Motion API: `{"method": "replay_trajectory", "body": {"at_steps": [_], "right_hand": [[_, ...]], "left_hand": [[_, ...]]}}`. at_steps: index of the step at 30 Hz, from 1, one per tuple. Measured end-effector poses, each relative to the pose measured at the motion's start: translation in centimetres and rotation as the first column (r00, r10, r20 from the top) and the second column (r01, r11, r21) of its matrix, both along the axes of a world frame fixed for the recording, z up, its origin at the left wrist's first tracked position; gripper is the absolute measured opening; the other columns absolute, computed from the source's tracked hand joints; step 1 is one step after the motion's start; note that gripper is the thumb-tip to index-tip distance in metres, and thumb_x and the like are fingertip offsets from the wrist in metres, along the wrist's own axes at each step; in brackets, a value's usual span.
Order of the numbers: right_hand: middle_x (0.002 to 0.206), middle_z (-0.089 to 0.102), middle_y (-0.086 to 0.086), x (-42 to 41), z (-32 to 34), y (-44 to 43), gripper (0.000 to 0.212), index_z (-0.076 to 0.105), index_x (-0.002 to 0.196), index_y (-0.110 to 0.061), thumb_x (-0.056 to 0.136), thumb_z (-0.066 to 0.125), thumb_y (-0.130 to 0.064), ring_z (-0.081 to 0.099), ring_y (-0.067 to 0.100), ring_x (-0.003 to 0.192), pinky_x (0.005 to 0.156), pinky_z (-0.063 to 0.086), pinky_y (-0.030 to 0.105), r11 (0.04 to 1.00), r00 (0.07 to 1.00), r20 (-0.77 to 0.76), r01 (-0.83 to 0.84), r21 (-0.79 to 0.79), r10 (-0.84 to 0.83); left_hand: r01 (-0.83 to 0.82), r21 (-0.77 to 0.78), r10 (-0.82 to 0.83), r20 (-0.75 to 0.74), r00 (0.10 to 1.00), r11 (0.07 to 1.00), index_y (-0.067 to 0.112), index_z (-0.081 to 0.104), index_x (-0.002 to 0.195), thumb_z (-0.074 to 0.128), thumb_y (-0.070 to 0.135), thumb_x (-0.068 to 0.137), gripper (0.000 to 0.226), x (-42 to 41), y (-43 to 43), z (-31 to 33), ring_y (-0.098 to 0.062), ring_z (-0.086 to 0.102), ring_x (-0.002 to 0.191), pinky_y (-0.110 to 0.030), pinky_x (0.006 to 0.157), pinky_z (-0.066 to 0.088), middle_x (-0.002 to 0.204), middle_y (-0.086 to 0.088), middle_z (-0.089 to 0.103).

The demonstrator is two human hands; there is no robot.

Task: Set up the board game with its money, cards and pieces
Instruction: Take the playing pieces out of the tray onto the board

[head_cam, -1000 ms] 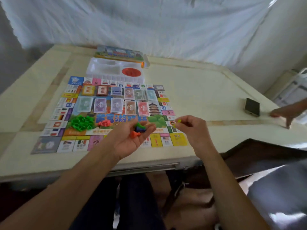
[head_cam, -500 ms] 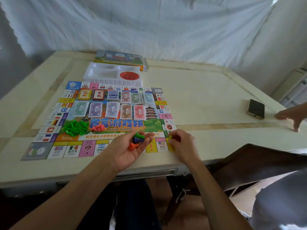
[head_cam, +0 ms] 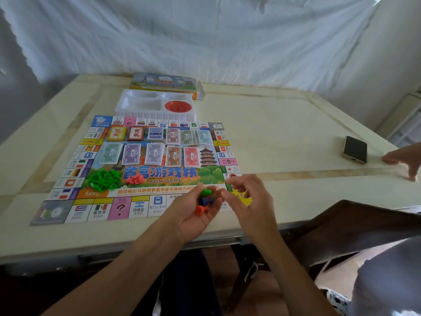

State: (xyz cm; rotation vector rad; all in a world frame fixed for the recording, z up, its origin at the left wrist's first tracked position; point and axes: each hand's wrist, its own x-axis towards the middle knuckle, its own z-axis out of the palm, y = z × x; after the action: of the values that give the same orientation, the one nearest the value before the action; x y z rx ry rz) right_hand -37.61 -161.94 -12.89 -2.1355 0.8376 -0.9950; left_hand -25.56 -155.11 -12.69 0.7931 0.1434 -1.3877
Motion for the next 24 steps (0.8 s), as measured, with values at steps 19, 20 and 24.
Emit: {"method": "replay_trajectory", "body": {"at_steps": [19,20,24], "right_hand": [[0.080,0.063,-0.003,-1.8,0.7,-5.1,0.007,0.064,0.086,-0.011,0.089,0.058,-0.015,0.056,0.012,0.074,0.063,0.043,0.020,0.980,0.911,-0.380,0.193,0.046,-0.161],[0.083,0.064,0.000,-1.9,0.1,-5.3,0.008,0.064,0.087,-0.010,0.089,0.058,-0.015,0.058,0.016,0.078,0.067,0.045,0.025,0.983,0.896,-0.421,0.179,0.047,-0.143],[0.090,0.063,0.001,-1.6,-1.2,-5.6,0.007,0.063,0.089,-0.012,0.090,0.058,-0.016,0.057,0.018,0.084,0.074,0.046,0.030,0.991,0.873,-0.479,0.129,0.041,-0.094]], "left_hand": [[0.019,0.011,-0.020,0.069,0.997,1.000,-0.011,0.053,0.106,0.035,-0.009,0.094,0.021,0.3,0.8,0.6,-0.033,0.068,0.082,-0.034,0.068,0.059,0.095,-0.032,0.065],[0.022,0.015,-0.023,0.072,0.997,1.000,-0.011,0.053,0.106,0.036,-0.009,0.095,0.021,0.4,0.9,0.5,-0.033,0.070,0.079,-0.034,0.066,0.060,0.092,-0.031,0.066],[0.020,0.025,-0.022,0.084,0.996,1.000,-0.011,0.053,0.113,0.043,-0.002,0.097,0.021,0.5,0.9,0.0,-0.033,0.072,0.076,-0.033,0.063,0.061,0.091,-0.032,0.068]]}}
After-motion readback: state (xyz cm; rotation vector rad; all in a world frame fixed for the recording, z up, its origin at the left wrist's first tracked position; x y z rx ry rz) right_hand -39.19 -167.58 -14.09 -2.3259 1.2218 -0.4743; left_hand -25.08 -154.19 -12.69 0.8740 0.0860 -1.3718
